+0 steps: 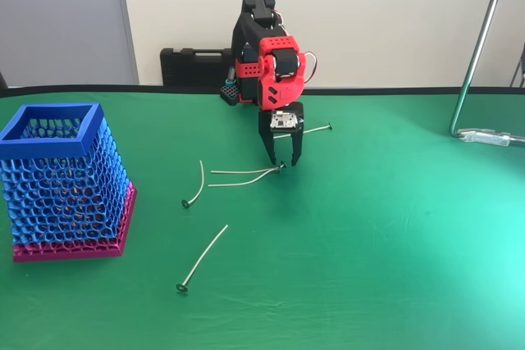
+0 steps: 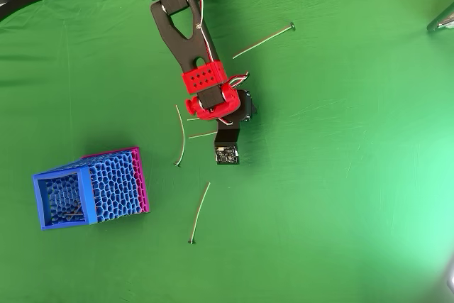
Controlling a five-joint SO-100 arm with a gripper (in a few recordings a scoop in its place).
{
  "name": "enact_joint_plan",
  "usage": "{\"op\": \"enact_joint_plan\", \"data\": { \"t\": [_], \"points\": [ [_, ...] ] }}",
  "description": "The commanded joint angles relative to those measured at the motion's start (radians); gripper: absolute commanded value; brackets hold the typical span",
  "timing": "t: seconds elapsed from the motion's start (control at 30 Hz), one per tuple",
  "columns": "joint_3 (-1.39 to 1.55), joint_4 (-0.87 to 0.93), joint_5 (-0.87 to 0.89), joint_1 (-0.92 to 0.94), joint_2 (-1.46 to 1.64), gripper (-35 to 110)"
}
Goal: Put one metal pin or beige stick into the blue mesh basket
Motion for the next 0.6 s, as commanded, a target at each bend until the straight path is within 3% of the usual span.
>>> {"op": "enact_joint_plan", "data": {
  "t": [0.0, 0.57],
  "points": [
    [-0.048, 0.006, 0.000, 0.008, -0.002, 20],
    [-0.061, 0.015, -0.002, 0.029, -0.032, 18]
  ]
}}
